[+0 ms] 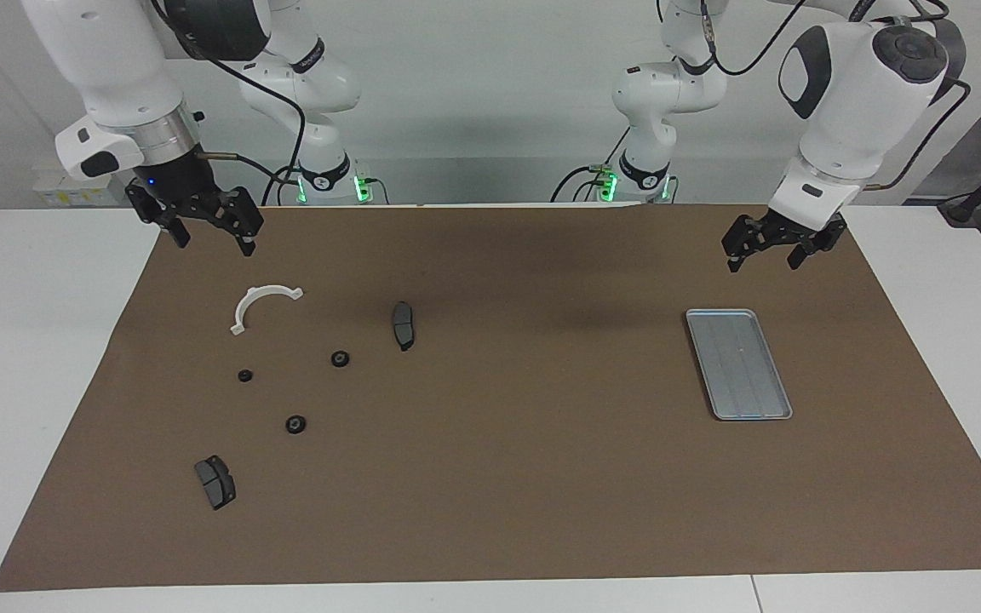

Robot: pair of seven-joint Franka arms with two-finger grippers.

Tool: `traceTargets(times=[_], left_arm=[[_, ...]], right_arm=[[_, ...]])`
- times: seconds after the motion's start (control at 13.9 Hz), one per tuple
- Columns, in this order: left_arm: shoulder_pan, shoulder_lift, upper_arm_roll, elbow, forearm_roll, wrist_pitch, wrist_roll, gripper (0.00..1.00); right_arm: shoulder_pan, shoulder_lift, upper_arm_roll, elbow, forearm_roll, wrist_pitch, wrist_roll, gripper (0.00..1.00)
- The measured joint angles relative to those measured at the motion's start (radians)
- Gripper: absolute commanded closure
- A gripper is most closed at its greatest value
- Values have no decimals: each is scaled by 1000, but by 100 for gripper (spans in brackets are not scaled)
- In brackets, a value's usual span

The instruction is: Place bearing gear from tray to pile

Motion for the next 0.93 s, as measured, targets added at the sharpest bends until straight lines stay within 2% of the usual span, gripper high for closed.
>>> traceTargets(times=[0.36, 0.93], left_arm=[[0, 0, 0, 0, 0, 0, 0, 0], [0, 0, 0, 0, 0, 0, 0, 0]], right_arm=[[3, -15, 5, 0, -1, -56, 0, 0], [2, -22, 5, -21, -7, -50, 0, 0]])
